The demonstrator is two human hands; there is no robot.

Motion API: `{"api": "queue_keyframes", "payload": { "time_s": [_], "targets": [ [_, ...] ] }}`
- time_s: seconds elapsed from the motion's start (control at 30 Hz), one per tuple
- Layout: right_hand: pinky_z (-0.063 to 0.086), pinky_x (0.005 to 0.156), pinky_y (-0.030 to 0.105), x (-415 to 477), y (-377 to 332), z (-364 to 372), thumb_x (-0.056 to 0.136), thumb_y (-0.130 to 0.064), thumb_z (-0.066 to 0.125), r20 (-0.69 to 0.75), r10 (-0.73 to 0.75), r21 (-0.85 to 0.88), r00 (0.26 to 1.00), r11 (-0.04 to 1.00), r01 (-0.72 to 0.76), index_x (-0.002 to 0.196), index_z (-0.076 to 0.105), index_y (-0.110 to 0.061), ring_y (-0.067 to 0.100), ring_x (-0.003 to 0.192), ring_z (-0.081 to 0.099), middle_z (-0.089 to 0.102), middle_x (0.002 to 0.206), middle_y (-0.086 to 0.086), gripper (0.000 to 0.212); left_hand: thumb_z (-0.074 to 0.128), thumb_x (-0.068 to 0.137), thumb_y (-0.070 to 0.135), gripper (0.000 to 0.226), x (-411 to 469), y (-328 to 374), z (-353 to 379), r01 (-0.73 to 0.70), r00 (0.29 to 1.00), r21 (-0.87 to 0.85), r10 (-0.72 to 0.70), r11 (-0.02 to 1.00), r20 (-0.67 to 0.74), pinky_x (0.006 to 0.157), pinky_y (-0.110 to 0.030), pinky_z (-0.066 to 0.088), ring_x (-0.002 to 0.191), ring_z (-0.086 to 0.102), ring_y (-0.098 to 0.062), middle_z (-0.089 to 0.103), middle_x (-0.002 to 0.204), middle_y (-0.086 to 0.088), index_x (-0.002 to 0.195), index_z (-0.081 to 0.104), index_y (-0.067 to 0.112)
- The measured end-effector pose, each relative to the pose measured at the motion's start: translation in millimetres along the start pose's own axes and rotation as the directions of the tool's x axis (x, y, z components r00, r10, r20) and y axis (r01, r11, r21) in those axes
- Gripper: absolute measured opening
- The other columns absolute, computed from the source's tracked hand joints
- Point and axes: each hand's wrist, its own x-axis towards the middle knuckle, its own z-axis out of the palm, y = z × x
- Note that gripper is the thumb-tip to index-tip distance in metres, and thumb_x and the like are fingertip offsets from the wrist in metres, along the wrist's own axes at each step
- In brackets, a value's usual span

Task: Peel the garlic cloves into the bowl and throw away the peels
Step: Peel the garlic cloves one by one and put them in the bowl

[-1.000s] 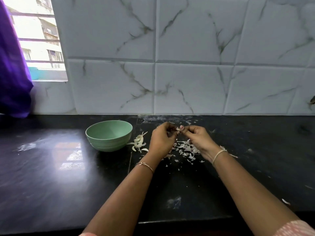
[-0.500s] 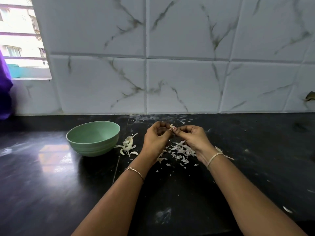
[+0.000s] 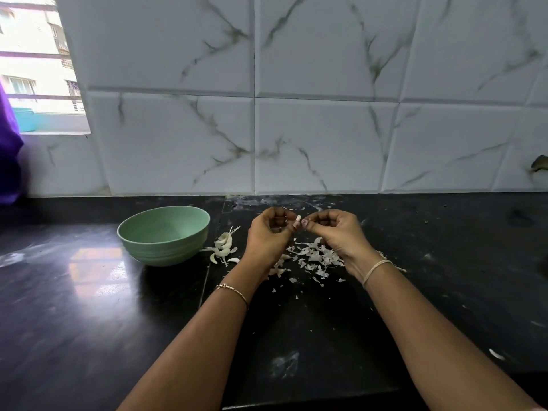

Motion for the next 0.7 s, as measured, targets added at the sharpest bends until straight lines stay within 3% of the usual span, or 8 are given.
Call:
{"api": "queue_keyframes", "payload": {
  "time_s": [0.13,0.33,0.43,0.53,0.63,0.7],
  "targets": [
    [0.046,0.054,0.012,1,1,1,0.084,-0.011,0.074,0.014,0.036,-0.003,0.999,0.999,-0.036,0.085,0.073,-0.008,0.007,0.065,0.057,0.068,0.083,0.01,0.003,0.071,0.085,0.005,0.021,-1,-1,2,-0.021,1.0,0.088,0.02,0.996,0.002,0.082,-0.043,0.057,0.077,0.062,-0.015,0.069,0.081,0.003,0.083,0.069,0.026],
    [0.045,0.055,0.014,3,4,1,0.084,-0.011,0.073,0.043,0.107,0.014,0.993,0.994,-0.108,0.083,0.073,-0.01,0.005,0.064,0.057,0.069,0.074,0.0,0.001,0.071,0.086,0.006,0.024,-2,2,1,-0.086,0.996,0.18,0.088,0.98,-0.004,0.087,-0.028,0.054,0.09,0.065,-0.006,0.071,0.088,0.01,0.083,0.07,0.029],
    [0.045,0.053,0.012,2,4,1,0.084,-0.007,0.072,0.035,0.063,0.005,0.997,0.998,-0.063,0.085,0.072,-0.007,0.002,0.061,0.058,0.068,0.073,0.001,0.001,0.07,0.086,0.005,0.024,-3,3,1,-0.095,0.995,0.201,0.099,0.975,-0.007,0.086,-0.025,0.053,0.091,0.065,-0.007,0.071,0.089,0.01,0.083,0.069,0.029],
    [0.048,0.061,0.017,3,6,2,0.087,-0.008,0.069,0.025,-0.082,-0.217,0.996,0.972,0.085,0.087,0.072,-0.011,0.007,0.067,0.06,0.067,0.077,0.001,0.003,0.068,0.086,0.002,0.024,-3,3,2,-0.096,0.994,0.266,0.104,0.959,-0.017,0.074,-0.008,0.048,0.082,0.062,-0.001,0.068,0.084,0.013,0.087,0.069,0.026],
    [0.05,0.062,0.029,5,12,3,0.09,-0.015,0.065,0.066,-0.203,-0.508,0.977,0.836,0.208,0.087,0.068,-0.021,0.016,0.068,0.061,0.067,0.078,-0.003,0.007,0.066,0.088,0.002,0.022,-3,1,3,-0.106,0.993,0.364,0.12,0.925,-0.016,0.063,0.001,0.041,0.075,0.058,0.006,0.064,0.081,0.017,0.098,0.072,0.021],
    [0.043,0.057,0.024,5,14,3,0.092,-0.018,0.06,0.099,-0.233,-0.578,0.967,0.778,0.246,0.091,0.065,-0.02,0.01,0.064,0.055,0.063,0.079,-0.005,0.005,0.067,0.089,0.006,0.018,-4,1,4,-0.123,0.991,0.423,0.137,0.898,-0.004,0.063,0.001,0.041,0.077,0.058,0.005,0.066,0.085,0.014,0.102,0.072,0.018]
  ]
}}
